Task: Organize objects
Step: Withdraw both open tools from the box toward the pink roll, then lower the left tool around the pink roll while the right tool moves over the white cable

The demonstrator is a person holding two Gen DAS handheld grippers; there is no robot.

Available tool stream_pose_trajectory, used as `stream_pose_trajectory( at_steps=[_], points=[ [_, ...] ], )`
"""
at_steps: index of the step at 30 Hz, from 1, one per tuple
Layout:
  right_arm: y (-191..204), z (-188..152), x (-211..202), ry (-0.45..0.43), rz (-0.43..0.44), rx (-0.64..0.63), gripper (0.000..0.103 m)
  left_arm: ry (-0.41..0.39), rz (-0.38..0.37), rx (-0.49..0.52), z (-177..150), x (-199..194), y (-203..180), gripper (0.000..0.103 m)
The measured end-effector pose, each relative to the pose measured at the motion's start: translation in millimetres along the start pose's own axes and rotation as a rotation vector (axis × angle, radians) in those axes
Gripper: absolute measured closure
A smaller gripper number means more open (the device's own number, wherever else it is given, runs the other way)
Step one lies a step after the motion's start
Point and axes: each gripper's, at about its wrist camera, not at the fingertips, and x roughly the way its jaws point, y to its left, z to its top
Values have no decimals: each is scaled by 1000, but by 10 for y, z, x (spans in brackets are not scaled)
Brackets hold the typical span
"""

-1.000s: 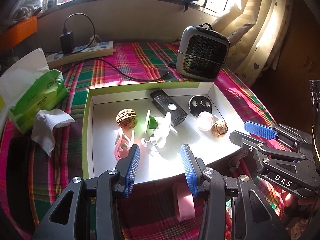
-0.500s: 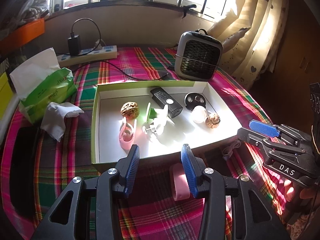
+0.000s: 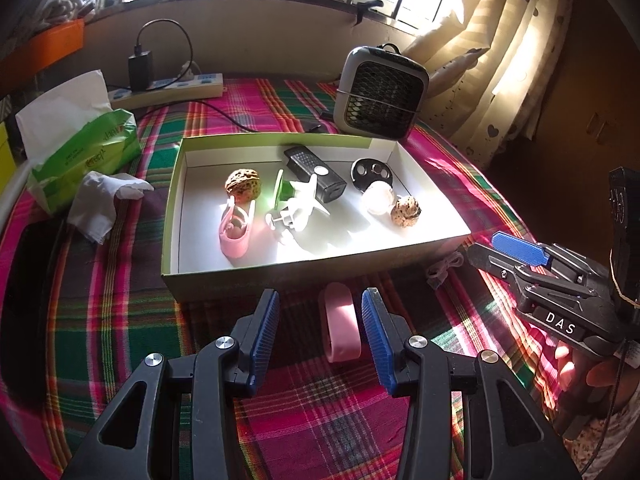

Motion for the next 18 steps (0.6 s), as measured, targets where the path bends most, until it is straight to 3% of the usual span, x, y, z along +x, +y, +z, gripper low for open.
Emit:
stream_pose_trajectory(
  at_steps=[10, 18],
  points=[
    [-94, -104, 53, 23, -6, 33, 55, 46, -28, 31, -106, 137, -89, 62],
    [-99, -91, 196, 43, 66, 32, 55, 71, -31, 26, -140, 207, -49, 62]
  ],
)
